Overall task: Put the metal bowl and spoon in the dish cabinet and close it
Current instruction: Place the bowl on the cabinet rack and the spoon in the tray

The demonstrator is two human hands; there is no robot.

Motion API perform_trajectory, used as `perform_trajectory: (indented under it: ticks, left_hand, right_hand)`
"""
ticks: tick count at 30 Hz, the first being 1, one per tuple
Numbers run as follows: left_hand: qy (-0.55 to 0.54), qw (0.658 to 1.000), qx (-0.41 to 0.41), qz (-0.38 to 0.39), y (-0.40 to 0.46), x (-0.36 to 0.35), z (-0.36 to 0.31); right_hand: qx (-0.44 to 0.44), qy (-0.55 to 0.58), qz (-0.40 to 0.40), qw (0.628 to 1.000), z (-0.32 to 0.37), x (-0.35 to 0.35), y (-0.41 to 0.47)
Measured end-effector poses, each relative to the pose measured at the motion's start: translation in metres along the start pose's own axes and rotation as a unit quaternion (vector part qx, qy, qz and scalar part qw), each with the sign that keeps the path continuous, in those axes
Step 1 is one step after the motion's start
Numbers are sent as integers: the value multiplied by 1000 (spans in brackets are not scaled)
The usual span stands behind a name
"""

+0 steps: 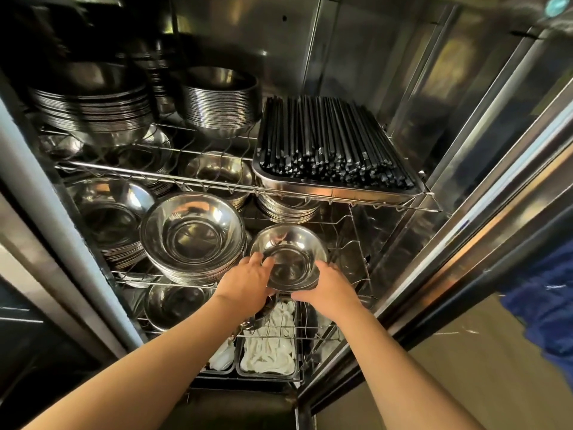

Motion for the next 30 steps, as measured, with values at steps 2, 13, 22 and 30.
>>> perform_trajectory:
  ticks: [2, 13, 22, 30]
  left_hand:
    - [-13, 1000, 7, 1, -2, 0, 4]
    - [-47, 998, -15, -33, -13, 18, 9]
    - [-75, 988, -93, -100, -43, 95, 3]
    - [-133, 949, -242, -152, -64, 174, -64]
  right_hand:
    - [5, -5, -7, 1000, 3, -1, 0]
    - [23, -139, 1, 990, 16, 3, -8]
    - [123, -170, -100, 973, 73, 57, -60]
    - [80, -179, -216, 956, 77, 152, -196]
Point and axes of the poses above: each hand's wrist, its own y-axis towards the middle knuckle, its own x-axis out of the back of the hand, z = x × y, the point moved 8 cm from there along y, towards the middle knuckle, and after that the axes turned 1 degree about -z, right-handed, at the moved point
